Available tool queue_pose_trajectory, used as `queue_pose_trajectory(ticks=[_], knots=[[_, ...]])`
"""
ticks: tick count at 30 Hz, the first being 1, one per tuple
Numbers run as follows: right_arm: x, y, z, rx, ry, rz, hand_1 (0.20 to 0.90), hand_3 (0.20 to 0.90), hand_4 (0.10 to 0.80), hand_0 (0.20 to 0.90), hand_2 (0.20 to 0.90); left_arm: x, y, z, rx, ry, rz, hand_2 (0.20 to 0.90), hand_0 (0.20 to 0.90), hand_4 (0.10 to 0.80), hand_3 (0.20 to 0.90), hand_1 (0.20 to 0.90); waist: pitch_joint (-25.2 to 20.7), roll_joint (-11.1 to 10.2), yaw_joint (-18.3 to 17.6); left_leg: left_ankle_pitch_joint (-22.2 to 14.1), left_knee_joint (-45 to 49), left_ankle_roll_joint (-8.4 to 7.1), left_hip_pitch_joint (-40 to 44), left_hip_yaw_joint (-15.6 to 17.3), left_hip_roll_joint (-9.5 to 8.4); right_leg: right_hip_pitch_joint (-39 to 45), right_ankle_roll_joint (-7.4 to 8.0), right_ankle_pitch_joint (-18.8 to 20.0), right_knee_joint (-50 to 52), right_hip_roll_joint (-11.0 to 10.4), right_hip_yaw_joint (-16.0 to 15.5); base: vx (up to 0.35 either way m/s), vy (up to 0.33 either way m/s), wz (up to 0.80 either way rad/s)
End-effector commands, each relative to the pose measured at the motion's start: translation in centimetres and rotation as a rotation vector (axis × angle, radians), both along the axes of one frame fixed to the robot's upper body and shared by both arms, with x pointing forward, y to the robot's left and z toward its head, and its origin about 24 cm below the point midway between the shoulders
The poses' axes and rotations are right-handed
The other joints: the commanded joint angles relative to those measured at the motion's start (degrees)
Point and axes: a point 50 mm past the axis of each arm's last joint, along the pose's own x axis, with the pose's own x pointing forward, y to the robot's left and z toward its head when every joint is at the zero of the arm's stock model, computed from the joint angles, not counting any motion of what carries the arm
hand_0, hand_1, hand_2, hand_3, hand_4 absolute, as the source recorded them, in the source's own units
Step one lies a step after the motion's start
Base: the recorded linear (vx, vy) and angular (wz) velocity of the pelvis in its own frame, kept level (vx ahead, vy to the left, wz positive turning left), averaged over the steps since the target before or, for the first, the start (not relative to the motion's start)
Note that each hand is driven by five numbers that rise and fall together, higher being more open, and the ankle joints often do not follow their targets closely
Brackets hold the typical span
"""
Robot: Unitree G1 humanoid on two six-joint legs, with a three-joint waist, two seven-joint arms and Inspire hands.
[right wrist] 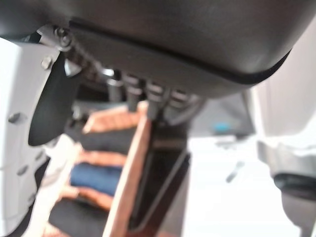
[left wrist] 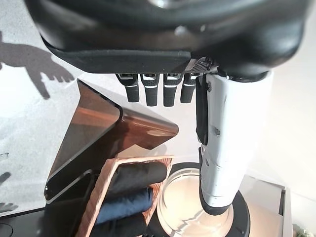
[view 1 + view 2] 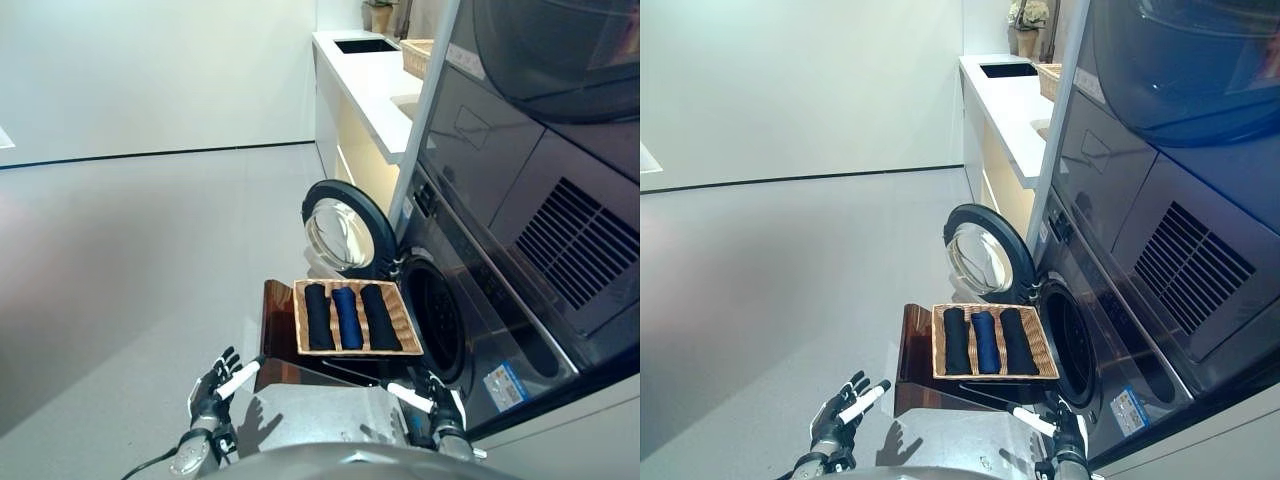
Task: Pick up the clothes and place them into the washing machine
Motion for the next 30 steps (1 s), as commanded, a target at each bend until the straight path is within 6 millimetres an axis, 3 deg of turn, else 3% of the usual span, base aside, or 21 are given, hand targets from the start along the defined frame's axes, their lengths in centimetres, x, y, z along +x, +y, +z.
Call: queue_pose_trajectory(ticks=[1,21,30], knots=[[6.24,-0.61,3.11,-0.045,-0.260,0.028,0.900,0.900,0.800,0.900,0.900,5.86,0.19,3.52,0.034,-0.280,-0.049,0.900,0.900,0.800,0.900,0.900,0.88,-0.72,1.32,-2.69,-0.10,-2.62,1.28,-0.99,1.07,-4.40,1.33,5.28,-0.10,-0.65,-0.78,0.000,0.000,0.00],[6.07,-0.68,3.09,-0.046,-0.258,0.025,0.900,0.900,0.800,0.900,0.900,5.60,0.45,3.39,0.034,-0.271,-0.026,0.900,0.900,0.800,0.900,0.900,1.02,-0.68,1.15,-2.72,-0.10,-2.78,1.36,-1.06,1.18,-4.48,1.19,5.19,-0.10,-0.36,-0.69,0.000,0.000,0.00],[6.33,-0.75,3.27,-0.055,-0.266,0.045,0.900,0.900,0.800,0.900,0.900,5.46,0.71,3.38,0.033,-0.269,-0.020,0.900,0.900,0.800,0.900,0.900,1.34,-1.50,1.20,-1.60,0.30,-3.18,1.16,-0.43,2.28,-4.65,0.79,4.98,-0.10,0.50,-0.35,0.000,0.000,0.00]])
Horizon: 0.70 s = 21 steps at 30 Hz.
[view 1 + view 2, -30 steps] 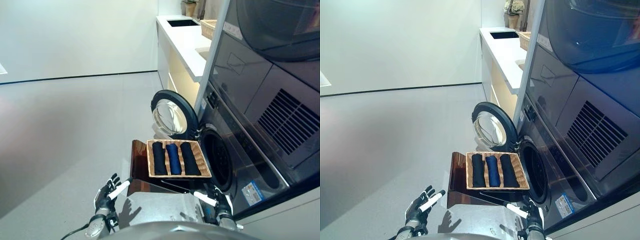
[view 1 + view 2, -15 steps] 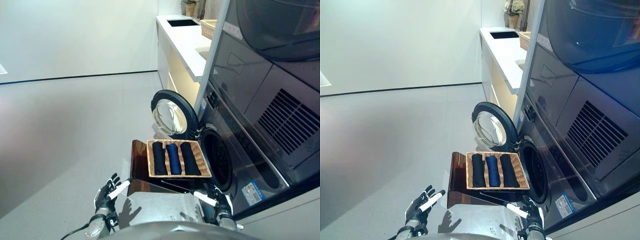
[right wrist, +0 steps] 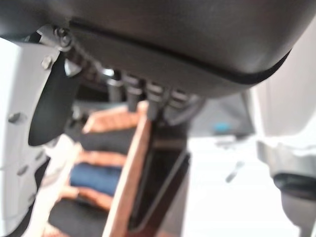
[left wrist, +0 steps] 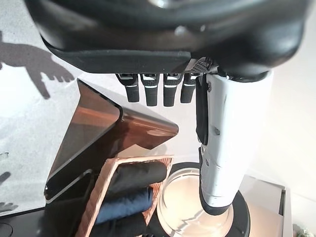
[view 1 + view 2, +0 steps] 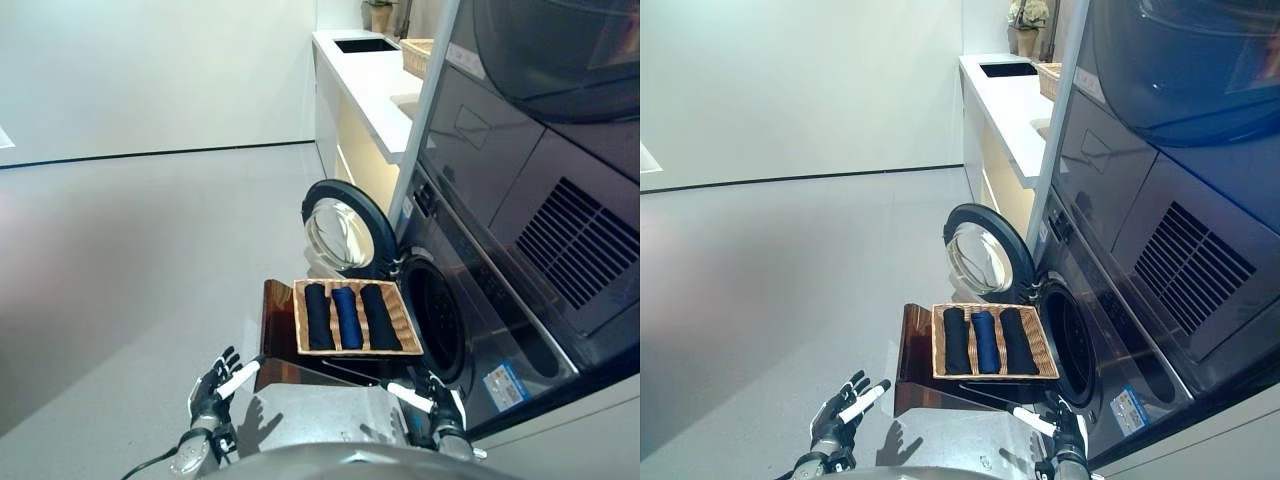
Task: Pick up the clothes and place them into the washing machine
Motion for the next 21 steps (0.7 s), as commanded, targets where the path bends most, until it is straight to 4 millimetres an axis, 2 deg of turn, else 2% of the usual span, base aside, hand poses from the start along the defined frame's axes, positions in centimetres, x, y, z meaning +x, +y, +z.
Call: queue_pose_trajectory(ticks=[1,2,5,8,12,13,14,18,21], knots=[[6.3,-0.7,3.3,-0.054,-0.266,0.044,0.900,0.900,0.800,0.900,0.900,5.4,0.7,3.4,0.034,-0.268,-0.021,0.900,0.900,0.800,0.900,0.900,1.17,-1.30,1.21,-1.57,0.31,-3.16,1.25,-0.44,2.16,-4.58,0.83,5.02,-0.09,0.39,-0.44,-0.065,-0.010,0.01],[6.7,-1.0,3.6,-0.059,-0.285,0.033,0.900,0.900,0.800,0.900,0.900,5.8,0.7,3.6,0.039,-0.281,-0.028,0.900,0.900,0.800,0.900,0.900,1.92,-2.01,1.01,-1.31,1.97,-3.36,-0.65,0.68,2.35,-5.19,0.78,5.40,-0.09,0.08,-0.53,-0.059,-0.002,0.01],[6.7,-1.3,3.6,-0.062,-0.286,0.023,0.900,0.900,0.800,0.900,0.900,5.6,0.7,3.6,0.036,-0.282,-0.033,0.900,0.900,0.800,0.900,0.900,1.86,-2.38,1.19,-2.59,4.88,-2.97,-2.63,0.80,2.46,-6.51,0.61,5.57,-0.09,0.62,0.34,-0.055,-0.002,0.04],[6.8,-1.5,3.7,-0.061,-0.288,0.020,0.900,0.900,0.800,0.900,0.900,6.0,0.8,3.8,0.037,-0.296,-0.025,0.900,0.900,0.800,0.900,0.900,2.69,-3.05,1.51,-4.41,8.43,-2.20,-4.92,-1.24,1.09,-7.49,0.63,6.31,-0.09,0.10,1.78,-0.047,0.022,-0.15],[6.3,-1.9,3.4,-0.060,-0.271,-0.010,0.900,0.900,0.800,0.900,0.900,6.0,0.7,3.9,0.030,-0.300,-0.030,0.900,0.900,0.800,0.900,0.900,2.71,-3.11,1.15,-5.27,9.28,-1.45,-5.24,-0.22,0.16,-7.36,0.96,6.71,0.30,-1.17,2.10,0.015,0.076,-0.08],[6.0,-2.1,3.2,-0.046,-0.260,-0.047,0.900,0.900,0.800,0.900,0.900,6.3,0.4,4.0,0.027,-0.308,-0.044,0.900,0.900,0.800,0.900,0.900,2.78,-2.67,0.80,-5.88,9.04,-0.66,-4.69,0.18,-0.64,-7.41,1.28,6.17,2.33,-2.46,1.89,0.031,0.131,-0.05],[6.0,-2.1,3.2,-0.046,-0.260,-0.047,0.900,0.900,0.800,0.900,0.900,6.3,0.4,4.0,0.027,-0.308,-0.044,0.900,0.900,0.800,0.900,0.900,2.81,-2.68,0.82,-5.89,9.03,-0.64,-4.66,0.19,-0.66,-7.43,1.29,6.11,2.41,-2.48,1.91,0.020,0.152,0.00],[7.1,-1.6,3.6,-0.029,-0.288,-0.032,0.900,0.900,0.800,0.900,0.900,7.1,1.1,4.6,0.059,-0.336,-0.047,0.900,0.900,0.800,0.900,0.900,4.49,-1.48,0.38,-6.67,8.34,1.52,-3.26,0.58,-2.52,-11.33,1.80,4.47,12.02,-4.10,3.23,0.002,0.180,-0.01],[7.7,-1.3,3.8,-0.022,-0.298,-0.024,0.900,0.900,0.800,0.900,0.900,7.2,1.6,4.9,0.074,-0.346,-0.028,0.900,0.900,0.800,0.900,0.900,4.84,-1.61,0.66,-7.23,8.45,2.34,-2.51,0.47,-3.59,-11.44,2.17,5.30,13.39,-4.90,3.26,0.049,0.120,0.05]])
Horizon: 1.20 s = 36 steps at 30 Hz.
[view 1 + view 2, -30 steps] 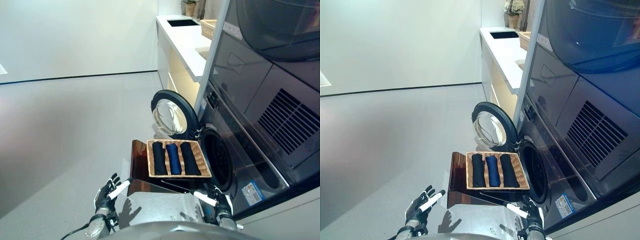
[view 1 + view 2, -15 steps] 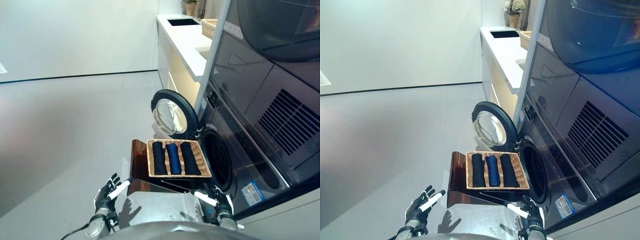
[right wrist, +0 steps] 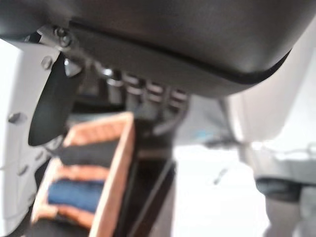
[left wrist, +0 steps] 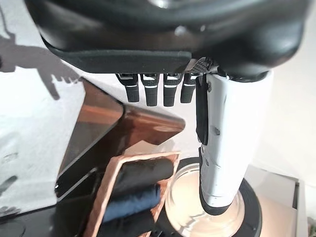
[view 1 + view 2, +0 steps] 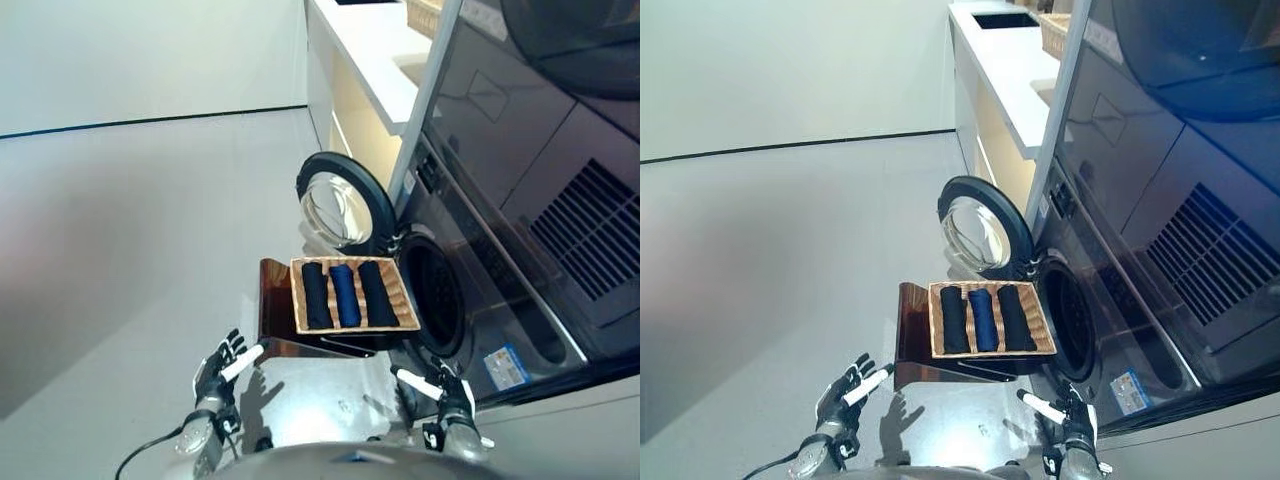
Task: Pick up the clothes and place them into the washing machine
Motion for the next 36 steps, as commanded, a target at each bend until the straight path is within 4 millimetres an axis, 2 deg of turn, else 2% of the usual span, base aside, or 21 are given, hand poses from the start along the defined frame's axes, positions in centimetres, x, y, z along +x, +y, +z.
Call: queue_pose_trajectory(ticks=[1,3,5,9,11,14,15,16,17,18,20,24,26,28,29,32,33,35,36], knots=[[5.4,-0.2,2.9,-0.017,-0.228,0.016,0.900,0.900,0.800,0.900,0.900,3.3,1.7,3.6,0.071,-0.239,0.005,0.900,0.900,0.800,0.900,0.900,-1.00,-1.58,0.84,-7.03,7.82,0.38,-0.89,-1.07,-0.70,-6.30,0.64,7.07,6.54,-1.90,1.52,0.062,0.080,0.05],[5.5,-0.2,3.0,-0.015,-0.236,0.011,0.900,0.900,0.800,0.900,0.900,3.3,1.9,3.6,0.072,-0.240,0.011,0.900,0.900,0.800,0.900,0.900,-1.13,-1.73,1.10,-7.38,7.91,0.99,-0.34,-1.34,-1.60,-6.01,0.92,8.04,7.50,-2.85,1.27,0.060,0.103,0.03],[5.5,-0.3,3.1,-0.015,-0.239,0.002,0.900,0.900,0.800,0.900,0.900,3.3,1.8,3.6,0.071,-0.238,0.006,0.900,0.900,0.800,0.900,0.900,-1.39,-1.86,1.07,-7.74,7.51,1.99,0.55,-1.50,-2.95,-6.80,1.26,10.61,10.57,-4.27,1.83,0.075,0.175,0.06],[5.3,-0.4,3.1,-0.015,-0.238,-0.010,0.900,0.900,0.800,0.900,0.900,3.5,1.6,3.9,0.083,-0.245,-0.035,0.900,0.900,0.800,0.900,0.900,-0.53,-1.81,0.22,-8.56,7.43,4.00,2.14,-2.20,-5.35,-10.56,-0.12,17.35,18.77,-6.04,4.54,0.040,0.212,0.09],[5.7,-0.2,3.1,-0.009,-0.243,-0.009,0.900,0.900,0.800,0.900,0.900,3.6,1.8,4.0,0.089,-0.248,-0.035,0.900,0.900,0.800,0.900,0.900,0.33,-1.14,-0.12,-8.57,7.61,4.42,2.26,-2.16,-5.07,-12.70,-0.99,16.18,21.40,-5.04,3.97,0.016,0.165,0.10],[5.9,0.0,3.2,0.007,-0.253,-0.016,0.900,0.900,0.800,0.900,0.900,3.6,2.1,4.0,0.089,-0.245,-0.020,0.900,0.900,0.800,0.900,0.900,0.11,-0.99,-0.78,-9.28,7.03,4.01,3.22,-1.90,-5.10,-13.20,-1.01,12.40,15.93,-4.14,1.06,0.094,0.038,-0.01],[6.0,-0.1,3.2,0.007,-0.253,-0.021,0.900,0.900,0.800,0.900,0.900,3.6,2.2,3.9,0.090,-0.245,-0.011,0.900,0.900,0.800,0.900,0.900,-0.08,-1.24,-1.17,-9.80,6.49,3.56,3.92,-2.11,-5.19,-13.81,-0.62,12.15,10.66,-3.94,-0.03,0.223,-0.062,-0.03],[6.3,-0.1,3.3,0.007,-0.255,-0.021,0.900,0.900,0.800,0.900,0.900,3.6,2.6,4.0,0.096,-0.245,0.011,0.900,0.900,0.800,0.900,0.900,-0.07,-1.65,-1.79,-10.34,5.76,2.94,4.89,-2.42,-5.24,-15.40,0.66,13.82,4.13,-4.00,-0.14,0.240,-0.081,0.00],[6.4,-0.1,3.2,0.006,-0.254,-0.022,0.900,0.900,0.800,0.900,0.900,3.7,2.7,4.0,0.097,-0.249,0.023,0.900,0.900,0.800,0.900,0.900,0.09,-1.71,-2.08,-10.71,5.23,2.62,5.71,-2.57,-5.06,-16.22,1.45,15.71,1.17,-3.89,-0.15,0.168,-0.057,0.00],[6.4,-0.1,3.3,0.005,-0.254,-0.021,0.900,0.900,0.800,0.900,0.900,3.7,2.7,4.0,0.096,-0.249,0.023,0.900,0.900,0.800,0.900,0.900,0.18,-1.51,-2.05,-10.84,5.19,2.59,5.89,-2.53,-4.84,-15.92,1.44,15.85,0.86,-3.66,-0.25,0.137,-0.034,0.10],[6.5,0.2,3.2,0.007,-0.251,-0.016,0.900,0.900,0.800,0.900,0.900,3.5,2.8,4.1,0.095,-0.250,0.037,0.900,0.900,0.800,0.900,0.900,0.44,-1.93,-2.64,-11.77,4.25,1.86,8.12,-2.77,-4.31,-18.56,3.01,19.89,-3.25,-3.33,-0.20,0.229,-0.045,0.10],[6.0,0.3,3.1,0.006,-0.244,-0.015,0.900,0.900,0.800,0.900,0.900,3.2,2.6,3.8,0.093,-0.236,0.035,0.900,0.900,0.800,0.900,0.900,0.69,-2.67,-3.31,-12.46,3.70,1.58,9.86,-3.34,-3.86,-18.73,3.24,21.26,-1.41,-2.48,1.32,0.139,-0.044,0.14],[5.6,0.2,2.9,0.008,-0.232,-0.018,0.900,0.900,0.800,0.900,0.900,3.1,2.4,3.7,0.088,-0.227,0.031,0.900,0.900,0.800,0.900,0.900,0.79,-2.83,-3.38,-12.54,3.59,1.66,10.51,-3.52,-3.31,-18.85,2.68,19.84,1.35,-1.57,0.45,0.112,-0.079,0.05],[5.4,0.2,2.8,0.010,-0.228,-0.021,0.900,0.900,0.800,0.900,0.900,3.1,2.3,3.5,0.082,-0.217,0.037,0.900,0.900,0.800,0.900,0.900,0.48,-2.87,-2.96,-12.53,4.15,0.99,10.23,-3.48,-2.77,-17.98,1.93,16.70,2.74,-1.35,-2.23,0.105,-0.137,-0.14],[5.6,0.2,2.9,0.002,-0.231,-0.014,0.900,0.900,0.800,0.900,0.900,3.0,2.0,3.4,0.067,-0.215,0.052,0.900,0.900,0.800,0.900,0.900,-0.52,-2.54,-2.96,-12.31,4.08,-0.23,10.29,-3.38,-1.47,-17.13,1.47,15.42,1.63,-0.65,-3.38,0.153,-0.189,-0.01],[6.8,0.0,3.6,-0.014,-0.268,-0.003,0.900,0.900,0.800,0.900,0.900,3.3,1.5,3.3,0.042,-0.218,0.062,0.900,0.900,0.800,0.900,0.900,-1.18,-1.72,-2.86,-10.80,5.05,-1.90,9.63,-4.16,1.33,-17.04,0.56,13.55,2.49,0.97,-3.64,0.103,-0.149,0.16],[6.8,0.0,3.6,-0.014,-0.269,-0.003,0.900,0.900,0.800,0.900,0.900,3.3,1.5,3.3,0.042,-0.218,0.062,0.900,0.900,0.800,0.900,0.900,-1.20,-1.68,-2.89,-10.82,5.05,-1.93,9.58,-4.19,1.38,-17.09,0.54,13.50,2.54,1.00,-3.68,0.065,-0.126,0.24],[7.1,0.0,3.9,-0.017,-0.288,0.012,0.900,0.900,0.800,0.900,0.900,3.6,1.2,3.5,0.040,-0.229,0.047,0.900,0.900,0.800,0.900,0.900,-1.03,-1.07,-2.81,-9.58,4.76,-3.02,10.03,-4.88,3.41,-17.44,-0.18,11.36,4.49,1.54,-4.21,0.071,-0.133,0.21],[7.1,0.0,3.9,-0.017,-0.288,0.012,0.900,0.900,0.800,0.900,0.900,3.6,1.2,3.5,0.040,-0.228,0.047,0.900,0.900,0.800,0.900,0.900,-1.04,-1.02,-2.84,-9.57,4.71,-3.06,10.06,-4.91,3.47,-17.44,-0.21,11.29,4.55,1.57,-4.27,0.067,-0.102,0.27]])
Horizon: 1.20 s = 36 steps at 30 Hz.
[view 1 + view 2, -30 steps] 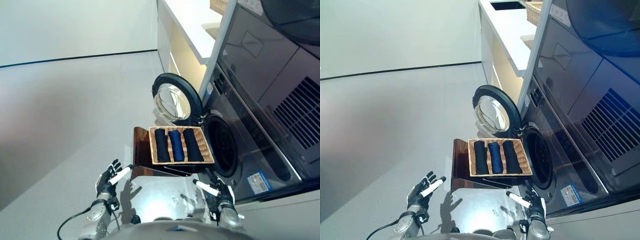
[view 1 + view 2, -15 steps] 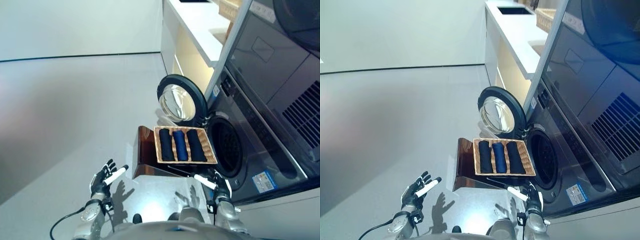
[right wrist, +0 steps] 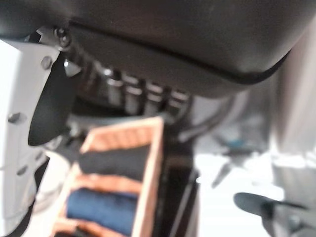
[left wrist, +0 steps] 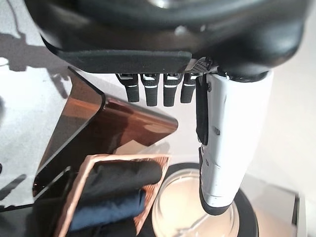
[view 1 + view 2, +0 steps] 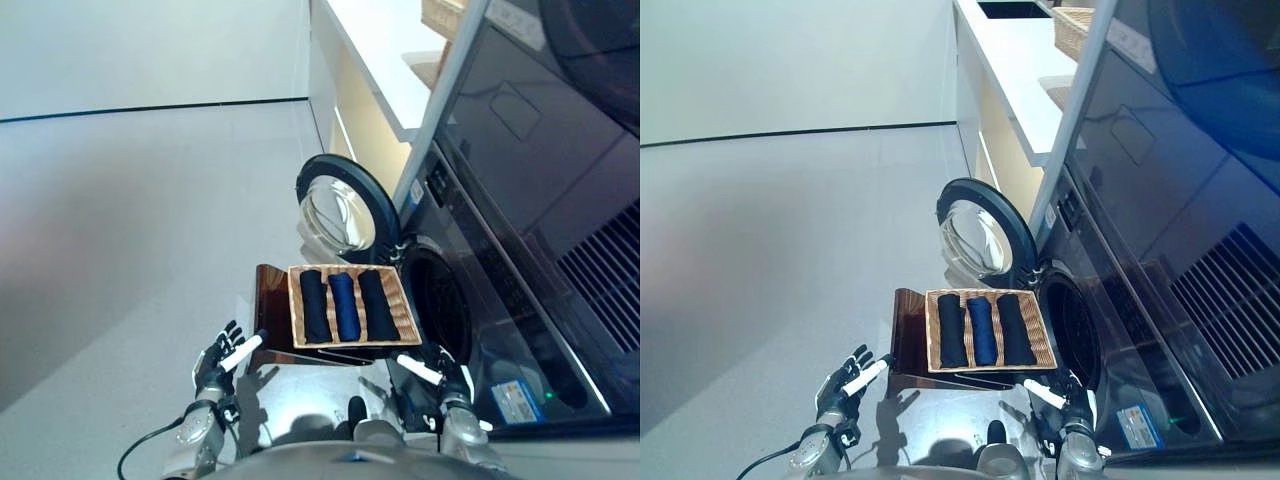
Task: Pick up the clothes and place them into the washing machine
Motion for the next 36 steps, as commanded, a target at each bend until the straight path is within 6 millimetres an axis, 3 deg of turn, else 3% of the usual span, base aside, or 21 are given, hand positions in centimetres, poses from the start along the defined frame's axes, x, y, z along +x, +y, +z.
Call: queue_pose_trajectory(ticks=[1,6,7,12,16,17,18,19,20,21,22,27,31,36], knots=[[4.4,0.2,2.9,-0.019,-0.213,0.017,0.900,0.900,0.800,0.900,0.900,3.5,1.2,3.4,0.054,-0.226,-0.008,0.900,0.900,0.800,0.900,0.900,-0.04,-0.80,0.65,-4.53,4.83,-1.11,8.37,0.47,-0.20,-8.59,3.01,2.82,7.22,-1.88,-0.08,0.052,-0.079,0.26],[3.6,-0.1,2.3,-0.019,-0.186,-0.001,0.900,0.900,0.800,0.900,0.900,4.0,0.8,3.3,0.043,-0.224,-0.005,0.900,0.900,0.800,0.900,0.900,-0.05,-0.06,0.84,0.72,9.37,-3.13,5.72,-0.08,2.81,-7.46,0.91,0.17,7.55,0.94,-0.39,0.084,-0.172,0.22],[3.4,-0.3,2.3,-0.020,-0.187,-0.010,0.900,0.900,0.800,0.900,0.900,4.1,0.6,3.3,0.038,-0.225,-0.003,0.900,0.900,0.800,0.900,0.900,-0.10,-0.39,0.98,3.06,13.21,-3.36,4.63,-0.80,3.27,-5.96,-0.20,-0.68,6.89,2.64,-0.23,0.147,-0.220,0.12],[3.4,-1.3,2.6,-0.045,-0.199,-0.037,0.900,0.900,0.800,0.900,0.900,4.6,0.2,3.4,0.033,-0.234,-0.011,0.900,0.900,0.800,0.900,0.900,1.52,-2.10,2.12,7.94,26.05,-2.57,-2.71,-1.35,2.52,-2.07,-2.53,-2.66,6.12,3.45,0.51,0.082,-0.138,0.22],[4.5,-1.7,3.4,-0.066,-0.236,-0.050,0.900,0.900,0.800,0.900,0.900,4.9,0.2,3.6,0.030,-0.238,0.008,0.900,0.900,0.800,0.900,0.900,3.30,-4.50,4.90,1.69,21.74,-0.48,-12.48,-1.11,-0.55,1.16,-1.51,-3.74,4.60,1.73,2.95,0.152,0.016,0.05],[4.8,-1.7,3.5,-0.074,-0.242,-0.044,0.900,0.900,0.800,0.900,0.900,4.7,0.5,3.5,0.029,-0.232,0.028,0.900,0.900,0.800,0.900,0.900,3.41,-4.06,6.16,3.65,15.63,-1.29,-15.65,-2.49,-0.38,2.19,-0.93,-4.42,4.01,2.00,4.31,0.204,0.104,-0.16],[4.8,-1.7,3.5,-0.075,-0.241,-0.045,0.900,0.900,0.800,0.900,0.900,4.7,0.5,3.4,0.029,-0.232,0.028,0.900,0.900,0.800,0.900,0.900,3.64,-4.10,6.35,3.66,15.17,-1.34,-15.00,-2.29,-0.34,2.51,-0.95,-4.61,4.06,2.00,4.48,0.238,0.159,-0.30],[4.9,-1.8,3.5,-0.082,-0.240,-0.046,0.900,0.900,0.800,0.900,0.900,4.5,0.5,3.3,0.027,-0.222,0.036,0.900,0.900,0.800,0.900,0.900,3.73,-3.21,7.30,7.46,11.42,-2.06,-17.41,-3.94,-0.12,3.59,-0.75,-5.15,3.69,2.49,5.36,0.218,0.173,-0.39],[5.2,-1.8,3.8,-0.086,-0.253,-0.051,0.900,0.900,0.800,0.900,0.900,4.6,0.5,3.2,0.026,-0.218,0.038,0.900,0.900,0.800,0.900,0.900,4.00,-1.98,7.84,11.17,8.10,-2.76,-19.53,-3.18,0.56,5.27,-0.66,-6.32,3.42,2.92,6.15,0.211,0.176,-0.31],[5.2,-1.8,3.8,-0.086,-0.253,-0.051,0.900,0.900,0.800,0.900,0.900,4.6,0.5,3.2,0.026,-0.219,0.038,0.900,0.900,0.800,0.900,0.900,4.12,-2.07,7.89,11.27,7.84,-2.76,-19.24,-3.07,0.50,5.39,-0.65,-6.43,3.47,2.82,6.21,0.152,0.177,-0.27],[5.4,-1.7,3.9,-0.079,-0.264,-0.056,0.900,0.900,0.800,0.900,0.900,4.9,0.4,3.3,0.027,-0.227,0.031,0.900,0.900,0.800,0.900,0.900,4.15,-1.67,7.63,11.04,8.07,-2.56,-19.39,-0.11,0.42,6.02,-0.55,-6.91,3.61,2.58,6.27,0.142,0.209,-0.25],[6.4,-0.2,3.8,-0.041,-0.263,-0.024,0.900,0.900,0.800,0.900,0.900,5.4,1.1,3.8,0.061,-0.249,0.043,0.900,0.900,0.800,0.900,0.900,2.68,-1.13,7.77,6.92,10.68,-0.23,-17.88,1.69,-2.65,7.01,1.36,-8.04,5.27,-1.38,8.20,0.142,0.200,-0.50],[8.4,1.4,4.7,-0.028,-0.303,0.034,0.900,0.900,0.800,0.900,0.900,6.4,2.3,4.4,0.089,-0.277,0.110,0.900,0.900,0.800,0.900,0.900,2.37,-1.19,8.27,5.32,11.16,0.99,-17.39,4.32,-3.38,5.87,2.70,-6.69,5.27,-3.53,9.09,0.067,0.137,-0.32],[8.1,1.4,4.3,-0.037,-0.271,0.041,0.900,0.900,0.800,0.900,0.900,6.3,2.3,4.5,0.083,-0.278,0.114,0.900,0.900,0.800,0.900,0.900,1.80,-1.77,8.16,4.12,9.73,2.54,-15.76,5.41,-4.98,5.47,4.07,-4.06,5.41,-5.23,9.62,0.092,0.102,-0.19]])
